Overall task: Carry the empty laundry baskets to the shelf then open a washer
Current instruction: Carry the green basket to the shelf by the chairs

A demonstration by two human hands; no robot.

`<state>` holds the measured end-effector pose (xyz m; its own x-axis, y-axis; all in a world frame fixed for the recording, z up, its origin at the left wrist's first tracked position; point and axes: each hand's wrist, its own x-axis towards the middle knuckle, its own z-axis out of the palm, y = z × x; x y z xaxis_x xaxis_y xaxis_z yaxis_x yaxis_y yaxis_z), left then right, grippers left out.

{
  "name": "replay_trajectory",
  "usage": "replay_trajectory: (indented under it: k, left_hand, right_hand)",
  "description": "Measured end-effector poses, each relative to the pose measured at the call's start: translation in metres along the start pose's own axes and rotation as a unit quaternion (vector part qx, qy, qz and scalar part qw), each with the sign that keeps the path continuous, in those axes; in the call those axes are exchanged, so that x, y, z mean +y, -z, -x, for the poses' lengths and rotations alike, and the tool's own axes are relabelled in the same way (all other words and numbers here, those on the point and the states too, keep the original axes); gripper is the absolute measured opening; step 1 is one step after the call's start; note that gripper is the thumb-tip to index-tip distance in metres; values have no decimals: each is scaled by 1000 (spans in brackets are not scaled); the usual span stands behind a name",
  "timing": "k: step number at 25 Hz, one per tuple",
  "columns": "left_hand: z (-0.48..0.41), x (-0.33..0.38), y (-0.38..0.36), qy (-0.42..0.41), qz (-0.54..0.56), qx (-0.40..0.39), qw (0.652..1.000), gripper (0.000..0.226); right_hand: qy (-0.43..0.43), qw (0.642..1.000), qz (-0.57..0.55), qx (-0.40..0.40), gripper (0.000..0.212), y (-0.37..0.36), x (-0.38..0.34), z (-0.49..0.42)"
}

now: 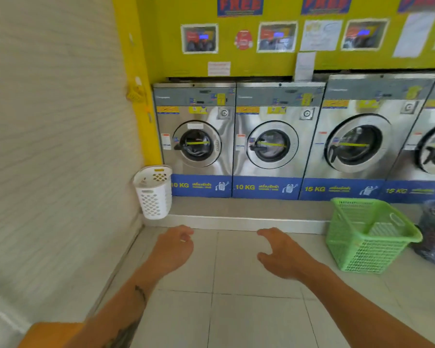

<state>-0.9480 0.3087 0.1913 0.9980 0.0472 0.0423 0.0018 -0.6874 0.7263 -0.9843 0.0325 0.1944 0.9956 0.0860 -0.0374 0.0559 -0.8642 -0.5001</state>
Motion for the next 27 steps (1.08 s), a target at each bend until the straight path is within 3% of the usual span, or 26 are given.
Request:
replay_trajectory:
  k: [9,16,27]
  left_hand:
    - [-176,183,-204,-134,10,-153,979,26]
    - [-248,317,-366,-148,-11,-185,971,43]
    - [-385,470,-586,-150,26,-257,954,29]
  right_hand:
    - [-168,979,-10,113,65,112,220,-70]
    - [-209,972,-12,109,64,218,390,-122]
    - [-284,955,9,91,64,327,612,-217]
